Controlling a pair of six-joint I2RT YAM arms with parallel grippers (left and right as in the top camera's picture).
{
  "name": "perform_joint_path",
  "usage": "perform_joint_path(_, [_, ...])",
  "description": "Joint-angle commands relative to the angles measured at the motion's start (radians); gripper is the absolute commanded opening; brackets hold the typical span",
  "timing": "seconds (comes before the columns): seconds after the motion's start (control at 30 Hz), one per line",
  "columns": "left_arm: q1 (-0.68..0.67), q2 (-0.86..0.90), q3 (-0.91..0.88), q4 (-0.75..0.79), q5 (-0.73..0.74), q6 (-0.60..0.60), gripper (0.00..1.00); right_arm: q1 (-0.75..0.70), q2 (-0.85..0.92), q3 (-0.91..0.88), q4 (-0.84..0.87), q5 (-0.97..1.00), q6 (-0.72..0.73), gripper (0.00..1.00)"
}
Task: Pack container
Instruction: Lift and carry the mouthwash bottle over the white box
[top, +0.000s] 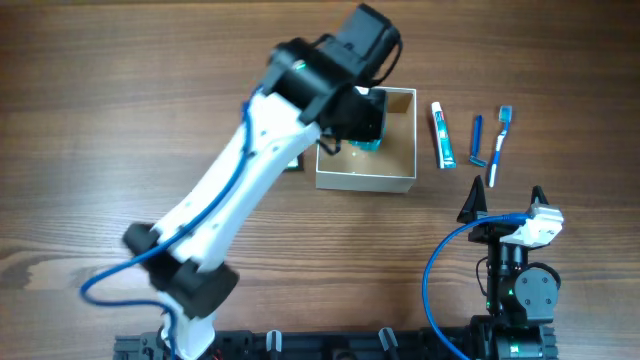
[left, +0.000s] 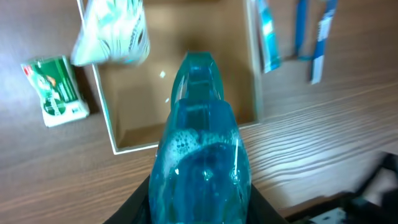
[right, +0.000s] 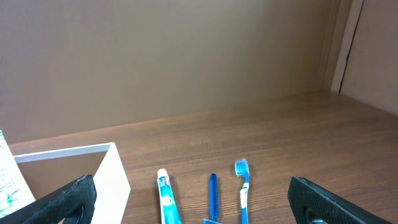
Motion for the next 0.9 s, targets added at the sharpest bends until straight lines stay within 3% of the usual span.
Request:
perform_joint_path(0.0, [-0.002,0.040,0.012,-0.033,0.007,-0.021,0.08,-0.002,-0.011,-0.002,0.001,-0.005,0.018,1.00])
perform_joint_path(0.6, [0.001,0.092,0.012,-0.077,-0.121,-0.057,0.14,-0.002,-0.011,-0.002,0.001,-0.005,0.018,1.00])
perform_joint_path(0.87, [0.001,0.092,0.011,-0.109,-0.162,-0.219,0.04,-0.002,-0.011,-0.002,0.001,-0.005,0.018,1.00])
